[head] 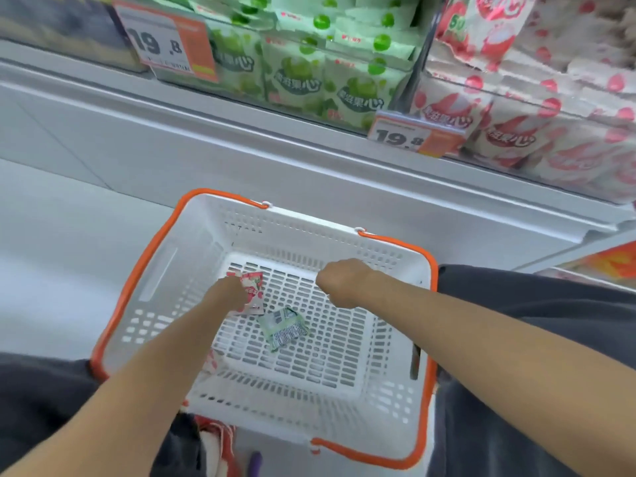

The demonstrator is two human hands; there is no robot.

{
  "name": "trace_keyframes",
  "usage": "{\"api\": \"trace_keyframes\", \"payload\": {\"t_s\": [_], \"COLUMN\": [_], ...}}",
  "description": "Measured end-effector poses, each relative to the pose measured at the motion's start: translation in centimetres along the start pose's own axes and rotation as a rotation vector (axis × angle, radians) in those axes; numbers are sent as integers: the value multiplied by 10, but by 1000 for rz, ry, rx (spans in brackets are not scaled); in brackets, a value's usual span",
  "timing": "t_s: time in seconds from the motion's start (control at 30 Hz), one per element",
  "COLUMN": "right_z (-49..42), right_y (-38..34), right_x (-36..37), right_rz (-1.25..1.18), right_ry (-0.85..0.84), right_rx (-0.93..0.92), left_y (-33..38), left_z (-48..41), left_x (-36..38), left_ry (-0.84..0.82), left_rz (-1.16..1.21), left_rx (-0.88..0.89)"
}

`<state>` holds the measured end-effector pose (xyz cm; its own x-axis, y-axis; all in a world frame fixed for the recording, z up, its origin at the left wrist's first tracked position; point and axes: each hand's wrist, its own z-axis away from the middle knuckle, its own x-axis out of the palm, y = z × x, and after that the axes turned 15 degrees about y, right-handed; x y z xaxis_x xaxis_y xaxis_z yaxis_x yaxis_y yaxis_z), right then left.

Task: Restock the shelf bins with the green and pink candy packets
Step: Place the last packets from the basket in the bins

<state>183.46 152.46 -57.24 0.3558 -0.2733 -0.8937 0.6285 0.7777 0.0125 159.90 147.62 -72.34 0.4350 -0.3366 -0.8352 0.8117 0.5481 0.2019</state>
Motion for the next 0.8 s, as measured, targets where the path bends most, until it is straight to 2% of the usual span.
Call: {"api": "trace_keyframes", "payload": {"t_s": [0.13,0.3,0.37,0.43,0.5,0.57,0.7,0.8], "right_z": [0,-3,-8,-11,-12,-10,6,28], "right_y": [9,8,6,7,12,21,29,29], "right_x": [7,10,3,-9,-24,-45,-87,-116], "right_rz": [-14,-46,-82,-126,-164,-237,-312,-430], "right_ry": [-59,-90,-59,-10,53,117,123,113], "right_rx": [52,69,85,106,150,191,178,161], "left_y": [-21,-13,2,24,49,72,116,140], "left_z": [-5,4,7,11,15,21,55,89], "left_x": [43,46,37,15,-24,-67,-160,-219], "left_ry": [-2,49,41,43,16,-75,-247,-252], "left_rz": [121,381,438,361,188,76,119,216], "left_rx": [-198,-372,-362,-239,-27,167,404,478]}}
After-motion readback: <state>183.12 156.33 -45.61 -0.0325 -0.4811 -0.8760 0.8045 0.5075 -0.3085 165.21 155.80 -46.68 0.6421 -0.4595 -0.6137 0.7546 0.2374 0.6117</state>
